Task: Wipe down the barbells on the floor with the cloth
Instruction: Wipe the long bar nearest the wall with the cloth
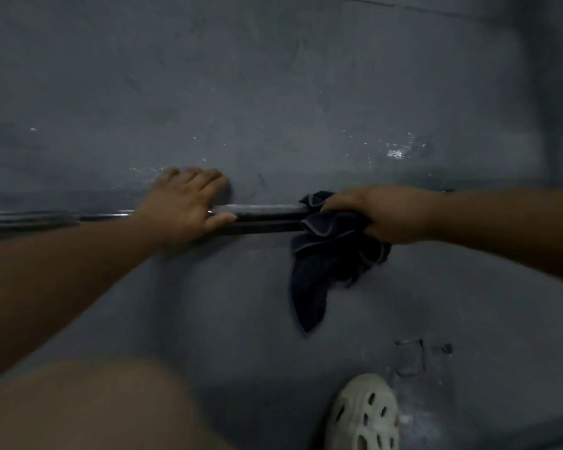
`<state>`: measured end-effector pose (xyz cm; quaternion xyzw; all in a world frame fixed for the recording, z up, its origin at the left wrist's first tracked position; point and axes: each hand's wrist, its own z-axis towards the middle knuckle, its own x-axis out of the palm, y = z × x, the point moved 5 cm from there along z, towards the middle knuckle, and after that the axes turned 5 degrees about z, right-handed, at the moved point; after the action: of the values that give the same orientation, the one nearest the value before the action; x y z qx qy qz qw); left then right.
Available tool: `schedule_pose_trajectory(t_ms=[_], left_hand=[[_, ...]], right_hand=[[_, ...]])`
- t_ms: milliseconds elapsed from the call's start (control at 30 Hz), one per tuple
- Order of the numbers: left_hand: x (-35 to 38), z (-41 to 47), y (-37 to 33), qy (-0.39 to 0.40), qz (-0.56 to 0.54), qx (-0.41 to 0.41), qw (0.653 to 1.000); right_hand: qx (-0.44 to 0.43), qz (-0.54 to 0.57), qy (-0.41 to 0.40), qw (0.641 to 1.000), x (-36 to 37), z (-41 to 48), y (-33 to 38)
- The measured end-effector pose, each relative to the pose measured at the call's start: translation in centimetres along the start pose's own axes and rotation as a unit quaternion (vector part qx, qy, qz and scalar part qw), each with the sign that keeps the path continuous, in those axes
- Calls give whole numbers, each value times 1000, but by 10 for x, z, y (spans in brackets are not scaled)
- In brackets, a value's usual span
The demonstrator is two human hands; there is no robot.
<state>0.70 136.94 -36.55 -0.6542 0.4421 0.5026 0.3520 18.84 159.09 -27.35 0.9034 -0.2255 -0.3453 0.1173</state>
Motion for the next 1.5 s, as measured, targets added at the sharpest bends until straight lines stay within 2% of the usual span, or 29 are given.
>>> schedule_pose_trajectory(t_ms=[67, 167, 233, 300, 433, 533, 633, 700, 867, 900, 933, 1000, 1033, 1133, 1233, 1267, 1400, 1500], left_hand=[[-11, 3, -7, 39, 57, 2, 998], [-17, -6, -23, 127, 88, 27, 988], [-21, -17, -35, 222, 50, 28, 973], [-16, -23, -45, 254, 36, -26, 966], [0, -33, -59, 179, 10, -144, 973], [6, -30, -49, 130, -15, -114, 985], [7, -17, -38, 74, -34, -116, 990], [5, -4, -30, 49, -47, -109, 992], [-2, 33, 4, 42, -64, -122, 990], [-3, 40, 9, 43, -67, -129, 988], [-4, 46, 13, 42, -67, -135, 988], [-6, 53, 17, 37, -62, -140, 987], [-7, 56, 18, 35, -60, -139, 988], [-6, 55, 16, 30, -60, -141, 988], [-4, 46, 11, 30, -58, -145, 987], [-5, 45, 9, 33, -60, -147, 987], [-3, 36, 8, 53, -104, -189, 975], [0, 6, 10, 28, -63, -202, 977]], right_hand=[[-27, -60, -18, 998, -13, -6, -26], [-78, -186, -105, 974, 0, -5, -53], [-99, -197, -150, 964, 41, 8, -52], [-90, -180, -202, 959, 77, 22, -44], [-100, -98, -358, 923, 75, 28, -41], [-103, -69, -384, 915, 56, 34, -41], [-15, -17, -424, 905, 28, 51, -38], [-13, 5, -431, 902, 5, 67, -24], [-159, 189, -404, 881, -28, 116, 57], [-163, 167, -388, 892, -26, 120, 60], [-159, 90, -379, 907, -24, 119, 52], [-125, -54, -379, 915, -24, 108, 9], [-110, -79, -383, 914, -23, 98, -17], [-50, -60, -413, 908, -14, 67, -71], [69, 50, -461, 883, -18, 75, -54], [49, 79, -452, 887, -23, 92, -28], [-162, 61, -347, 922, -28, 143, 78], [-165, 9, -333, 928, -14, 122, 41]])
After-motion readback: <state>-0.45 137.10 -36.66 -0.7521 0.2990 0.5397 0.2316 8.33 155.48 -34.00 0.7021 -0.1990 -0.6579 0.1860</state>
